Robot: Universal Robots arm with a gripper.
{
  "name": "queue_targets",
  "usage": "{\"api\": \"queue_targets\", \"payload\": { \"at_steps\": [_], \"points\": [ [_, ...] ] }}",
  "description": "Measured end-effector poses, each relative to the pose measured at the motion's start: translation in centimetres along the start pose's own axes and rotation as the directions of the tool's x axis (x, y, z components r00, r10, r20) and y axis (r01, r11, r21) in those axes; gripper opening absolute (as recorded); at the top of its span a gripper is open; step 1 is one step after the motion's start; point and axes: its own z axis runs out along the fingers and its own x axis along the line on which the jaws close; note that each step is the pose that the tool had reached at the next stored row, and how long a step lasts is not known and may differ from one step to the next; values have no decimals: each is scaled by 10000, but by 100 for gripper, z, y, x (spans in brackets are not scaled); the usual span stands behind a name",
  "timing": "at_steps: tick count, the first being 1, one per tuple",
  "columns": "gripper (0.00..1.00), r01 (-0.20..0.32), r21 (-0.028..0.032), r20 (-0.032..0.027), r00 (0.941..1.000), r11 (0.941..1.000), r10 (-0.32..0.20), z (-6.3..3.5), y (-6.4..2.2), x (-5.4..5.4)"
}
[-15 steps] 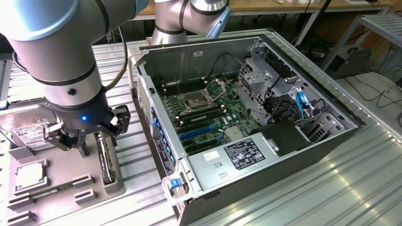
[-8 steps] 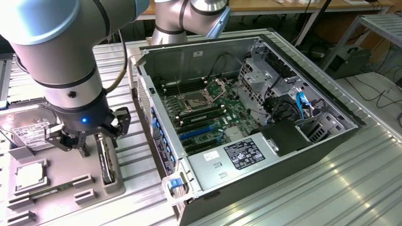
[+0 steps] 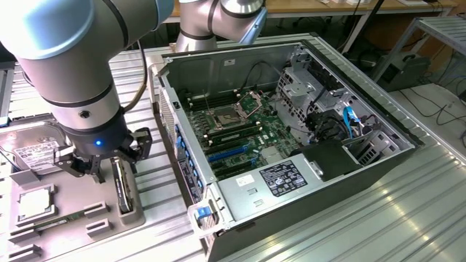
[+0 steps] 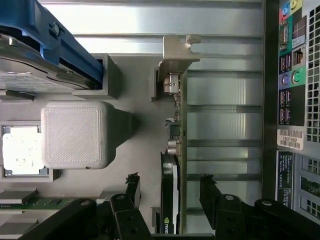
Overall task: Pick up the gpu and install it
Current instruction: 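Pick up the gpu and move the gpu toward the slot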
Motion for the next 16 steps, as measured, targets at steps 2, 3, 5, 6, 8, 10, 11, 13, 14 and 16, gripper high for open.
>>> {"api": "queue_targets", "payload": {
  "at_steps": [2, 3, 5, 6, 8, 10, 11, 13, 14, 16],
  "points": [
    [60, -28, 0, 1, 10000, 10000, 28, 21, -1, 0],
    [60, -45, 0, 2, 10000, 10000, 45, 31, -1, 0],
    [60, -85, 1, 3, 10000, 10000, 85, 52, -2, 0],
    [60, -109, 2, 4, 9999, 9999, 109, 62, -3, 1],
    [60, -155, 3, 4, 9999, 9999, 155, 84, -4, 1],
    [60, -201, 3, 7, 9998, 9998, 201, 106, -4, 1],
    [60, -227, 3, 9, 9997, 9997, 227, 116, -5, 1],
    [60, -278, 4, 9, 9996, 9996, 278, 134, -6, 2],
    [60, -302, 4, 8, 9995, 9995, 302, 144, -6, 2],
    [60, -348, 5, 7, 9994, 9994, 348, 161, -7, 2]
  ]
}}
